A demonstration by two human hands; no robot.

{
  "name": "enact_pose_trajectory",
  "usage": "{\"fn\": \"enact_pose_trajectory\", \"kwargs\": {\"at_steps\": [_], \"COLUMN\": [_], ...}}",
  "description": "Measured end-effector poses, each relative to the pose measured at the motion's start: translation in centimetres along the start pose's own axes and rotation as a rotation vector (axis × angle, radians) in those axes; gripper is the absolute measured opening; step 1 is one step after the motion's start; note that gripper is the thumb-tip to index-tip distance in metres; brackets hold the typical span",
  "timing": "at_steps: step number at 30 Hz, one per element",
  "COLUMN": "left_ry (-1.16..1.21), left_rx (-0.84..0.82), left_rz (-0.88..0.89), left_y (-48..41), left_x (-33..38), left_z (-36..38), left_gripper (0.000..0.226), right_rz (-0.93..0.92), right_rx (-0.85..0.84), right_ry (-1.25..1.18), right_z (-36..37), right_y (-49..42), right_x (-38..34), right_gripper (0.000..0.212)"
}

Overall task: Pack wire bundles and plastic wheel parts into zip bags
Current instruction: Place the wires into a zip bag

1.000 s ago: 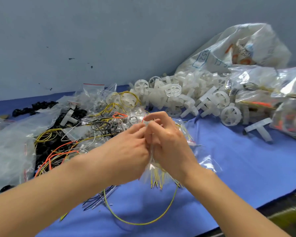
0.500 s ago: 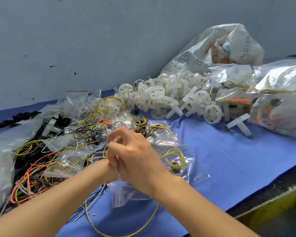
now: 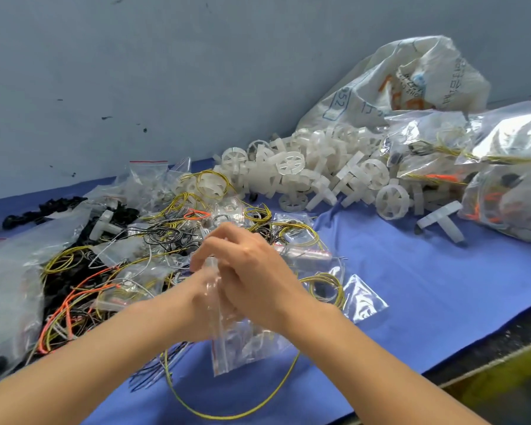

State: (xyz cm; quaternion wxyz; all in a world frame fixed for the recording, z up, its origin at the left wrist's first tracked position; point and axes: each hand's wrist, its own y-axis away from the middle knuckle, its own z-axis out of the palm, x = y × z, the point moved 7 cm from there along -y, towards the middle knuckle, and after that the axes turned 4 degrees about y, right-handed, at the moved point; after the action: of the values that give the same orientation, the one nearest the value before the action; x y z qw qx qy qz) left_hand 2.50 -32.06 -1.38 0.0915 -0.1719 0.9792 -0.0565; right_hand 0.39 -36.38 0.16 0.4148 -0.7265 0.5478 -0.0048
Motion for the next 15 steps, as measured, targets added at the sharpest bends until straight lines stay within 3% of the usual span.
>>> {"fn": "enact_pose_trajectory", "kwargs": {"at_steps": [1,2,5,7,10,15], "left_ry": [0.134,0.177,0.144,0.157,0.203,0.318], "left_rx": [0.016,-0.072,-0.019,0.056,0.140,0.251], "left_rz": [0.017,0.004,-0.017,-0.051,-0.251,-0.467], "left_y": [0.5,1.1,3.1,4.3,5.6,5.3], "left_x": [-0.6,-1.5,-4.9,-7.1,-11.8,-16.6], "left_z": [0.2,0.9,0.2,-0.3,-0.4,0.0], "left_gripper": [0.017,0.016,0.029,0.043,0.053,0.035], "right_rz": [0.011,0.029,0.114,0.171,0.207,0.233], "right_rx": [0.020,0.032,0.026,-0.065,-0.267,-0.257], "right_ry": [-0.014,-0.024,-0.016,0.048,0.186,0.081], "right_z": [-0.1,-0.2,0.3,1.4,3.5,4.4], "right_y": [-0.2,-0.5,-1.3,-1.7,-1.8,-2.8], "right_x": [0.1,0.3,1.4,2.3,3.4,3.1], "right_gripper": [0.037,0.037,0.035,0.034,0.036,0.037]}}
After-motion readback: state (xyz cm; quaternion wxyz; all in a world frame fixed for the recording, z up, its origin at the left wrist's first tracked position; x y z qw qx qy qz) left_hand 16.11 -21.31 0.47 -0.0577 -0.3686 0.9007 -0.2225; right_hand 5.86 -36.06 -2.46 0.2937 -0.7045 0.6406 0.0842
